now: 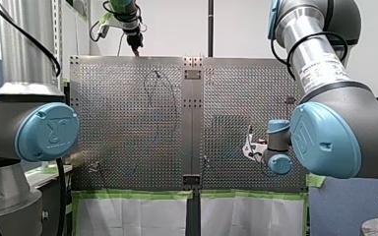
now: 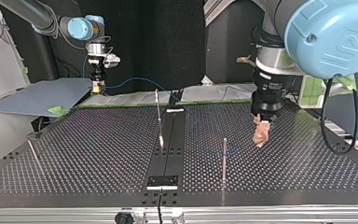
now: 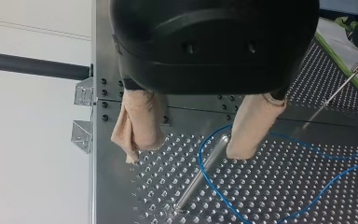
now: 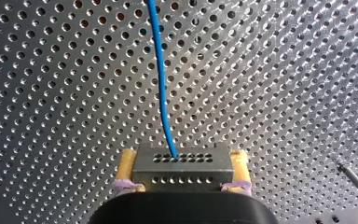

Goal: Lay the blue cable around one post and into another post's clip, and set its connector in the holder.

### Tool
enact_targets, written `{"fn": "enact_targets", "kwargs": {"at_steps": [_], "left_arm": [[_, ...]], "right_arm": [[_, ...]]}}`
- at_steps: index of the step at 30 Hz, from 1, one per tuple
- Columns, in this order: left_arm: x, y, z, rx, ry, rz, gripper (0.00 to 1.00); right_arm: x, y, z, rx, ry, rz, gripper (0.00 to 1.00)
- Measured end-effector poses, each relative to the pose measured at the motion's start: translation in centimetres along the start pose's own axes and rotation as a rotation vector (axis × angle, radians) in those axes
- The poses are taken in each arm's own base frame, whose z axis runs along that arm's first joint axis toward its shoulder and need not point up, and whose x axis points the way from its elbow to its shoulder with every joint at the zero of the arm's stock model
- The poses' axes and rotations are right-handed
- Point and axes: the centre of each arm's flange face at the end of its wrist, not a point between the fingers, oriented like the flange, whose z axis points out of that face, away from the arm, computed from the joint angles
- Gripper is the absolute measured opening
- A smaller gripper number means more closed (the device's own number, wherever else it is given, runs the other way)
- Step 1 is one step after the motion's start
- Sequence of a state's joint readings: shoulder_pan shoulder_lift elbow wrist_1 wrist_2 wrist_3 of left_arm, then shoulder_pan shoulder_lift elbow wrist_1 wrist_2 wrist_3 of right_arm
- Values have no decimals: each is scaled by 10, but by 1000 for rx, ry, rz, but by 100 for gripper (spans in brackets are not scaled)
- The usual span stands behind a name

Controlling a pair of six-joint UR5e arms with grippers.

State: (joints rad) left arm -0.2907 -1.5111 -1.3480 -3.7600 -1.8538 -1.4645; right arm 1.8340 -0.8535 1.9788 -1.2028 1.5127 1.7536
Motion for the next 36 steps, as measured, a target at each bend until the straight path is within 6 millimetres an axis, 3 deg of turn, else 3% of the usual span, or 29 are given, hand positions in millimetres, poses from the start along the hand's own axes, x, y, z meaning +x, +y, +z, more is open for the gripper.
{"fn": "enact_targets", "kwargs": {"at_steps": [36], "left_arm": [[0,-1,0,2,-1,-14,100]], "right_arm": [[0,0,0,0,0,0,1]]}}
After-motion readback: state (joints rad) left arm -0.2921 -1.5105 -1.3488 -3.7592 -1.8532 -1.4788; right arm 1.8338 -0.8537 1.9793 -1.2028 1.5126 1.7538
